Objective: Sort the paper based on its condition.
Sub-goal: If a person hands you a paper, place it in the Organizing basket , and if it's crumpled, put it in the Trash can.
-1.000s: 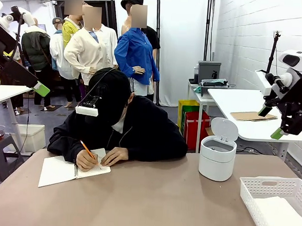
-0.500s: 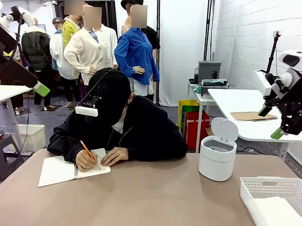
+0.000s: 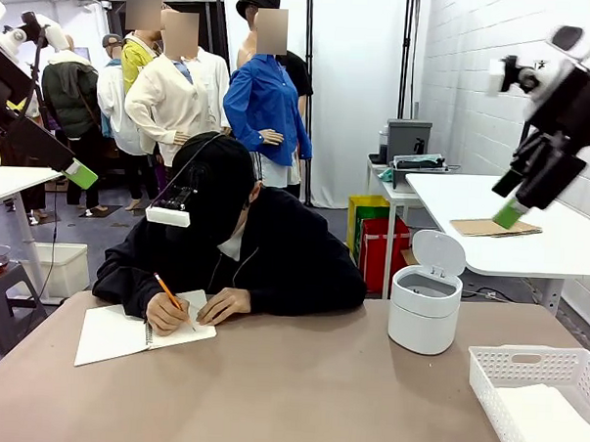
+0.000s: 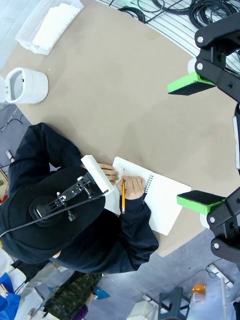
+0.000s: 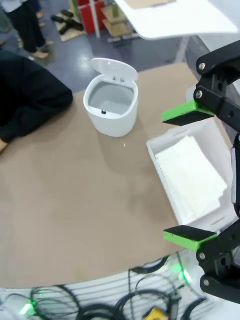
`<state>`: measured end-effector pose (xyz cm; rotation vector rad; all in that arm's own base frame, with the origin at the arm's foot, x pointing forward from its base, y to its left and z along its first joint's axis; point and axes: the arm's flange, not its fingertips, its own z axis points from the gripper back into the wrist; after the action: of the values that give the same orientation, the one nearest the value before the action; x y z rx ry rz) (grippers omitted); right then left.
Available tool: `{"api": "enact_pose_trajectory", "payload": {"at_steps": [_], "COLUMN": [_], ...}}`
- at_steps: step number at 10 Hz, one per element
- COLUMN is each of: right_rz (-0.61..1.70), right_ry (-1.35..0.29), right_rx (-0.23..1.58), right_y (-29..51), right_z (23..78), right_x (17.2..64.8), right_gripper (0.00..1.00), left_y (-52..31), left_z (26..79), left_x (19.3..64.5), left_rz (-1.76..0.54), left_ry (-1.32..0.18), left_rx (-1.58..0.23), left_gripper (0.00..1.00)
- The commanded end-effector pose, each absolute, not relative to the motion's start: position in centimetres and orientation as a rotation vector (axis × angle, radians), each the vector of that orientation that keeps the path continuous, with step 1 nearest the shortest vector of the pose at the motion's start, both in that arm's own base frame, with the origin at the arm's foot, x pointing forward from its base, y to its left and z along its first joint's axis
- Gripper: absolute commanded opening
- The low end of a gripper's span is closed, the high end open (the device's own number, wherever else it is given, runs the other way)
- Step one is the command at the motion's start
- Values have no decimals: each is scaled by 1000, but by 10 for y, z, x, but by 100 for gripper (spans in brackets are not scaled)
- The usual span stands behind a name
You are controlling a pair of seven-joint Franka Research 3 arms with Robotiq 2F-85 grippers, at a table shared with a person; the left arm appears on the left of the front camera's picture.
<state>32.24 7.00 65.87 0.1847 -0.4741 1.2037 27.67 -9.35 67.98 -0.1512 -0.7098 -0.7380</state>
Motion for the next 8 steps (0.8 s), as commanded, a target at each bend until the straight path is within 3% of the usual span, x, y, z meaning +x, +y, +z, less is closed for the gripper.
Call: {"api": "enact_pose_trajectory", "payload": {"at_steps": [1,5,8], "right_rz": [1077,961,939], "right_ry": [-451,-787,-878], "right_rx": [217,352,405], "right_y": [97,147,164], "right_z": [677,691,691], "right_x": [346,382,393], "right_gripper": [100,100,100], "left_y": [-93,-93,-93], "left_z": [680,680,680], "left_x": [277,277,277], "left_rz": [-738,-738,-738], "left_ry": [-710,-710,-710], "left_rx": [-150,-150,-150], "left_gripper": [100,100,100]}}
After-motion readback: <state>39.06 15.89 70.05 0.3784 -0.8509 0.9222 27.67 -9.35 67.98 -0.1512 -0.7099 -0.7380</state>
